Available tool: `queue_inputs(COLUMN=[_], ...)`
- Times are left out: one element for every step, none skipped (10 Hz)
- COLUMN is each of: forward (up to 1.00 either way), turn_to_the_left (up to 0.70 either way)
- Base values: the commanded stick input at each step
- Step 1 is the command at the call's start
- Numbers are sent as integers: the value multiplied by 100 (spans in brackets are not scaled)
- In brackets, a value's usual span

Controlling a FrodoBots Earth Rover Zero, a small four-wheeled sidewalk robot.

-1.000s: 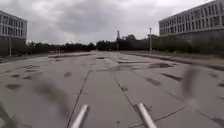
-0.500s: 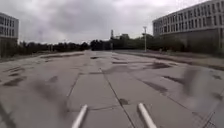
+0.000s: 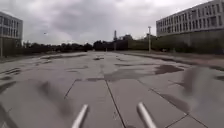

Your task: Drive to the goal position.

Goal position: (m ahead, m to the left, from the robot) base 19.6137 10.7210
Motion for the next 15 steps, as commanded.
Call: queue_inputs(forward=[100,100,100,100,100,100,100,100,100,100,100,100,100,100,100], turn_to_the_left=[0,0,0,0,0,0,0,0,0,0,0,0,0,0,0])
